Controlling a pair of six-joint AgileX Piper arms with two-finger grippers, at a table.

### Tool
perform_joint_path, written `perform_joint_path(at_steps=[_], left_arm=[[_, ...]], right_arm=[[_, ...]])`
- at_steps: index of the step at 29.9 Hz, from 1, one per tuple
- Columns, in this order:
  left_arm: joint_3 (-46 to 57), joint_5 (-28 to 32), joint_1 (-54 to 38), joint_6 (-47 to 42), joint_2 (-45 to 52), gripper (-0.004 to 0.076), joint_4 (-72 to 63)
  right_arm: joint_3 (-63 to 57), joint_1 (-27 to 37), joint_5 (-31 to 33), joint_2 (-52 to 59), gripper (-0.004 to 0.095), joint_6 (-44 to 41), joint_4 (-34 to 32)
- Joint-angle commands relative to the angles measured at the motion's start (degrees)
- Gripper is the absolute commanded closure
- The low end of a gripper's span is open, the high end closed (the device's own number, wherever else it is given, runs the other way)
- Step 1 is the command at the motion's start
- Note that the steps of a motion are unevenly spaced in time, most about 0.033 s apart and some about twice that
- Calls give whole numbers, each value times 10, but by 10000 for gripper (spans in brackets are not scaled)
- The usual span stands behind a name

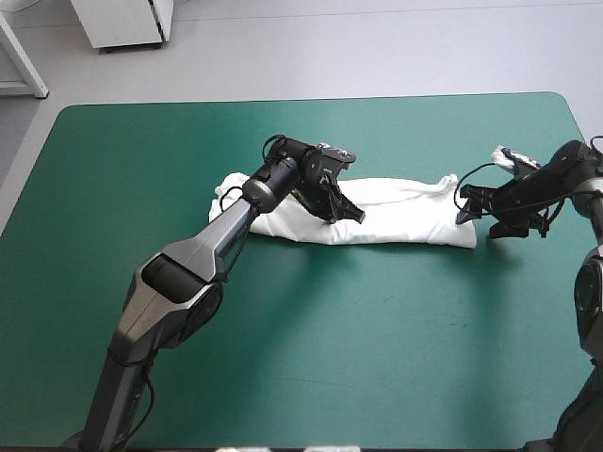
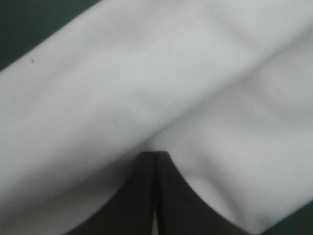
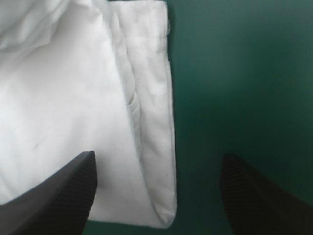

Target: Fold the cloth

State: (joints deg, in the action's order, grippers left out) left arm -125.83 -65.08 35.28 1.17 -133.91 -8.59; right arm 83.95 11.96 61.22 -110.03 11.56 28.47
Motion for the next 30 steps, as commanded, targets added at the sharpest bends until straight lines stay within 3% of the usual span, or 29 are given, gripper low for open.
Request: perform_joint_path(at_steps=[1, 12, 14, 18, 19, 30], left_arm=[[-15, 23, 3, 0, 38, 733, -7], [-15, 25, 2, 0, 35, 733, -7], [-15, 25, 2, 0, 35, 733, -7], [-15, 25, 2, 0, 35, 733, -6], [-15, 25, 2, 0, 35, 733, -5], [-15, 23, 2, 0, 35, 733, -5]], right_arm=[[14, 2, -16, 15, 274, 21, 35], [14, -65, -26, -40, 326, 13, 32], [14, -81, -27, -45, 424, -15, 11], [14, -99, -28, -46, 862, -29, -26], [14, -100, -28, -45, 922, -31, -27], [84, -101, -3, 6, 925, -27, 2]])
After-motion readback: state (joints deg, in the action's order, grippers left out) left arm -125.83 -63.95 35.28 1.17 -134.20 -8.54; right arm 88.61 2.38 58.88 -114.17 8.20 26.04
